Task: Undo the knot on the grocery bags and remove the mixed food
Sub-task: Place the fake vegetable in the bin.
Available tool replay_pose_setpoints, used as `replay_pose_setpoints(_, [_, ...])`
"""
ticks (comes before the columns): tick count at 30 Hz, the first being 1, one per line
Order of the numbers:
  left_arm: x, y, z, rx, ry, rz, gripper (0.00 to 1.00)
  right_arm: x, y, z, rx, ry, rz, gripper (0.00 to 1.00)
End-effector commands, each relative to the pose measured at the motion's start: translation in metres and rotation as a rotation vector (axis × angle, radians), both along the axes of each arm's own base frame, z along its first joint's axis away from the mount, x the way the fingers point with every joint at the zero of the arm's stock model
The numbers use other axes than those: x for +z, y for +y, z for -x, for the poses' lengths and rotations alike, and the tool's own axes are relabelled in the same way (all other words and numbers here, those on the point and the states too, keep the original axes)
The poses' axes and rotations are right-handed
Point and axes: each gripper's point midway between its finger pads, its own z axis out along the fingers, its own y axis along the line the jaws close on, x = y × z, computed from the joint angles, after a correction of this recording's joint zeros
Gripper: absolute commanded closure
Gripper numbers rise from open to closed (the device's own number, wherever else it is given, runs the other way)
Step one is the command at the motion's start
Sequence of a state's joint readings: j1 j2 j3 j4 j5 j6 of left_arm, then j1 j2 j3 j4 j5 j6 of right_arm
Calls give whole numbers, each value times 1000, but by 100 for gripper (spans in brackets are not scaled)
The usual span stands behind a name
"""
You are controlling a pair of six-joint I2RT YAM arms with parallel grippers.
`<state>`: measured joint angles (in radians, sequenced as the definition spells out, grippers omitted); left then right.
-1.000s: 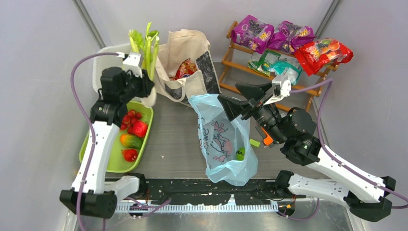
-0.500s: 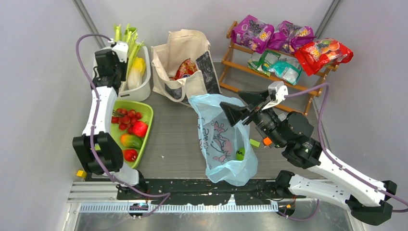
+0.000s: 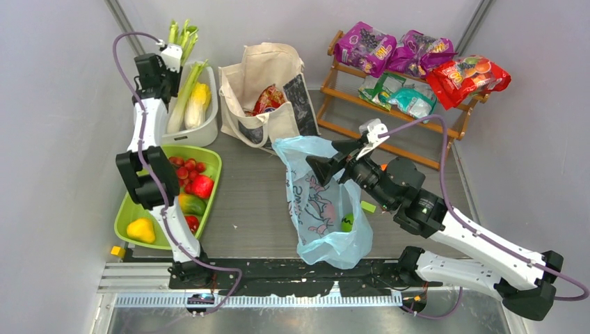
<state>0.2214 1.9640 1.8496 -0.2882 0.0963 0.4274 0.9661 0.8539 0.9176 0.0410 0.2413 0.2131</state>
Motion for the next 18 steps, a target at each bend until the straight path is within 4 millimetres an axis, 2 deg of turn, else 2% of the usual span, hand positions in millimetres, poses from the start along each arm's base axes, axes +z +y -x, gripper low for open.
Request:
replay_pose_setpoints(1, [0,14,-20,13,-27,9,100,-5,-3,-2,-15,20,5,5])
replay_pose_setpoints(3, [-11,21,-21,29,5,16,99,-7,-5,-4,-23,25,8,5])
replay_pose_setpoints(5, [-21,29,-20,55,23,19,92,-8,-6,-6,-32,28,9,4])
replay_pose_setpoints(7, [-30,35,-18,63,36,17,76,-10,-6,-8,-38,32,15,4])
replay_pose_setpoints(9, [-33,38,-17,70,38,25,45,-10,-5,-10,-39,33,16,5])
replay_pose_setpoints(10, [-31,39,-16,77,35,33,33,-10,-5,-10,-37,33,16,4])
replay_pose_setpoints(12, [-25,37,-14,74,22,51,20,-11,-4,-10,-34,35,20,5])
replay_pose_setpoints(16, [-8,18,-11,-1,-2,110,2,-14,-5,-10,-36,41,17,5])
replay_pose_setpoints(18, [1,9,-7,-19,-15,146,1,-15,-8,-10,-44,43,14,4])
